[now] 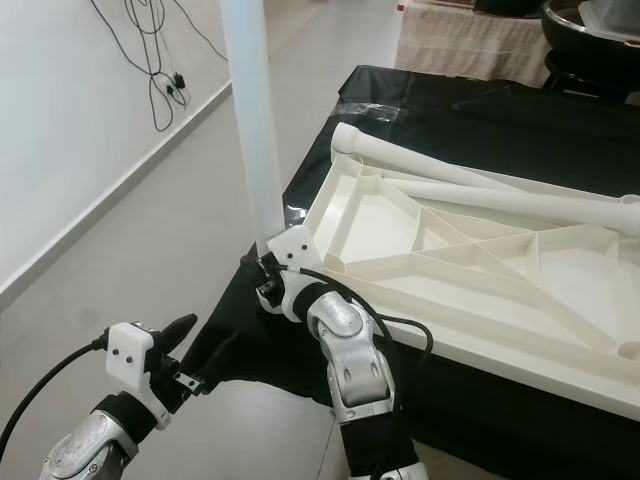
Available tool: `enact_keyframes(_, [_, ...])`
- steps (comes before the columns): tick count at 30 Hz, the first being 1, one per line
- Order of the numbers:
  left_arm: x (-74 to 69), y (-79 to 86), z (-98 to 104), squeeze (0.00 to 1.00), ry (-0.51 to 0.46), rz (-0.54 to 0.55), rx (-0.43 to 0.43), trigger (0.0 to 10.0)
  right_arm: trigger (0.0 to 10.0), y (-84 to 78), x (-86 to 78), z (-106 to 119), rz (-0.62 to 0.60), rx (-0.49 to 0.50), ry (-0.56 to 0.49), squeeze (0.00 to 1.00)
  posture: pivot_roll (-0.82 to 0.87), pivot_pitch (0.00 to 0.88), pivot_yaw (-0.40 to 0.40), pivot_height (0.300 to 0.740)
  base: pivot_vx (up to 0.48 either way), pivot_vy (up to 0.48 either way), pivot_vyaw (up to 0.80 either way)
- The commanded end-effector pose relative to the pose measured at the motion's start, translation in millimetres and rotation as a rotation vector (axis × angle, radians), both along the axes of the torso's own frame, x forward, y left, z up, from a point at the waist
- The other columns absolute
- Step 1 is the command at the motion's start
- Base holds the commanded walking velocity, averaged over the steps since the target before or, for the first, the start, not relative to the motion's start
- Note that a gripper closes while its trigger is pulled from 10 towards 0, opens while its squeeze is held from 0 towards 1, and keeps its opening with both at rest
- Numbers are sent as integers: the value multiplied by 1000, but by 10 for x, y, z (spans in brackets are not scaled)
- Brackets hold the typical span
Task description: Building children table
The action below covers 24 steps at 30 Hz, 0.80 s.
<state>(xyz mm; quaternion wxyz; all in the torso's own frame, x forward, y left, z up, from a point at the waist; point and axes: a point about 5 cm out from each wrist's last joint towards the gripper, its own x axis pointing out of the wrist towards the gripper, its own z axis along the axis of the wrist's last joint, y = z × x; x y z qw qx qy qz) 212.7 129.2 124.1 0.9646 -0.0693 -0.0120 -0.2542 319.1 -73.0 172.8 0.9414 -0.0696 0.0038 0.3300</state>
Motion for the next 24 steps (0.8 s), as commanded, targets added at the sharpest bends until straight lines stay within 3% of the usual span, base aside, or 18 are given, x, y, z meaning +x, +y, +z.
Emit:
enact_keyframes(1, [-8, -10, -47, 0, 13, 3, 3, 10000, 10000, 38, 19, 88, 139, 37, -34, 1000, 54, 157, 2, 740, 0, 0, 0])
enact_keyframes(4, [-5, -14, -49, 0, 13, 2, 3, 10000, 10000, 34, 47, 163, 261, 46, -50, 1000, 58, 154, 2, 740, 0, 0, 0])
enact_keyframes(7, [-3, -23, -56, 0, 12, 0, 5, 10000, 10000, 33, -4, 232, 571, -33, -104, 1000, 66, 144, 0, 740, 0, 0, 0])
enact_keyframes(8, [-3, -23, -58, 0, 12, 0, 5, 10000, 10000, 39, -45, 217, 682, -55, -79, 565, 68, 143, 1, 740, 0, 0, 0])
enact_keyframes(9, [-3, -23, -58, 0, 12, 0, 5, 10000, 10000, 39, -45, 217, 682, -55, -79, 565, 68, 143, 1, 740, 0, 0, 0])
enact_keyframes(10, [-4, -24, -59, 0, 12, 1, 5, 10000, 10000, 45, -67, 206, 744, -75, -61, 125, 72, 141, 1, 740, 0, 0, 0])
enact_keyframes(11, [-5, -25, -59, 0, 11, 1, 7, 10000, 10000, 65, -56, 192, 791, -102, -41, 0, 76, 142, 1, 740, 0, 0, 0])
enact_keyframes(17, [-9, -24, -55, 0, 7, 0, 16, 10000, 10000, 174, 72, 180, 887, -123, 15, 0, 90, 146, 8, 740, 0, 0, 0])
enact_keyframes(18, [-10, -25, -54, 0, 6, 0, 18, 10000, 3412, 186, 105, 173, 907, -130, 28, 0, 93, 149, 6, 740, 0, 0, 0])
enact_keyframes(20, [-11, -26, -53, 0, 5, 1, 18, 10000, 3412, 192, 126, 168, 921, -136, 36, 0, 93, 149, 6, 740, 0, 0, 0])
enact_keyframes(21, [-11, -27, -52, 0, 5, 1, 18, 10000, 0, 192, 141, 168, 935, -132, 47, 0, 93, 150, 6, 740, 0, 0, 0])
enact_keyframes(24, [-15, -33, -47, 0, 4, 2, 15, 10000, 0, 168, 174, 152, 950, -135, 63, 0, 93, 157, 2, 740, 0, 0, 0])
